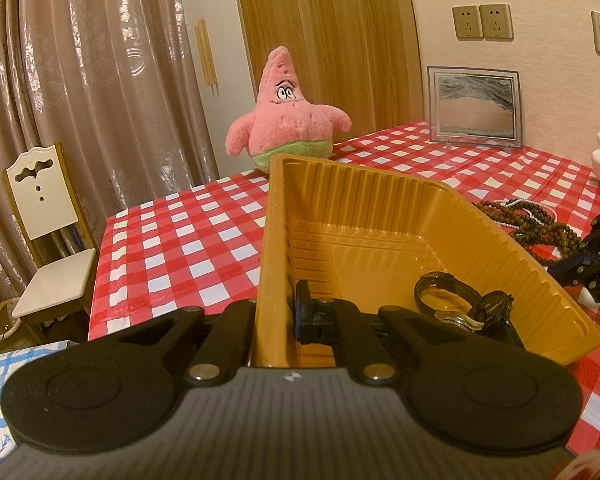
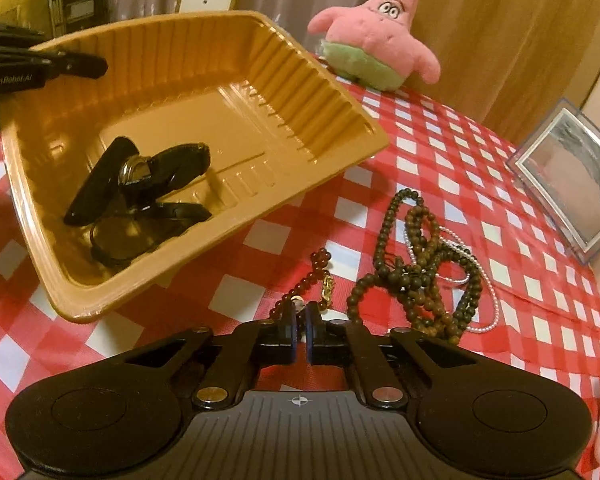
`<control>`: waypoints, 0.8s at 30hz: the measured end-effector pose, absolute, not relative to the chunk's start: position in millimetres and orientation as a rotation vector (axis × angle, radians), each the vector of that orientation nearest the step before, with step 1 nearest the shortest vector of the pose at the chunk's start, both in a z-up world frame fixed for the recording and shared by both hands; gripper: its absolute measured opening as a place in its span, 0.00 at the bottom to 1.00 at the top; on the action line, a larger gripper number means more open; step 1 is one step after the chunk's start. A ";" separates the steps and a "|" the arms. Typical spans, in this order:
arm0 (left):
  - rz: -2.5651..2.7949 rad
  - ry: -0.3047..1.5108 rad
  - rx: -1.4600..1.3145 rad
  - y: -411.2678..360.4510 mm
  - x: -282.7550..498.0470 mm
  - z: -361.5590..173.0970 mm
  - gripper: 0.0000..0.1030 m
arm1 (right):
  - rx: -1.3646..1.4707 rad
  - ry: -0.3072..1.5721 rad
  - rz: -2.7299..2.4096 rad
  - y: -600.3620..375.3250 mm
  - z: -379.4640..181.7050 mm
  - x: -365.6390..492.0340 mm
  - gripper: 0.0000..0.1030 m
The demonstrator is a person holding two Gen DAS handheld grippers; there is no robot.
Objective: Organize jewelry
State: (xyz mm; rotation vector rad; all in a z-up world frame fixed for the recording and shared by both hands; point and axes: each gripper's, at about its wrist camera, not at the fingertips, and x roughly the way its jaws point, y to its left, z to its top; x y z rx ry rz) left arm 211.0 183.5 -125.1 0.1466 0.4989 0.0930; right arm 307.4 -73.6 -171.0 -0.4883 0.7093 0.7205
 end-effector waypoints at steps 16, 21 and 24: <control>0.093 0.499 0.149 182.6 211.4 -124.8 0.04 | -0.322 0.801 0.658 -95.9 -160.4 309.4 0.05; 0.092 0.499 0.149 182.6 211.4 -124.8 0.04 | -0.252 0.771 0.658 -96.1 -152.6 324.7 0.05; 0.092 0.499 0.148 182.4 211.4 -124.8 0.04 | -0.255 0.788 0.671 -86.8 -156.7 334.0 0.05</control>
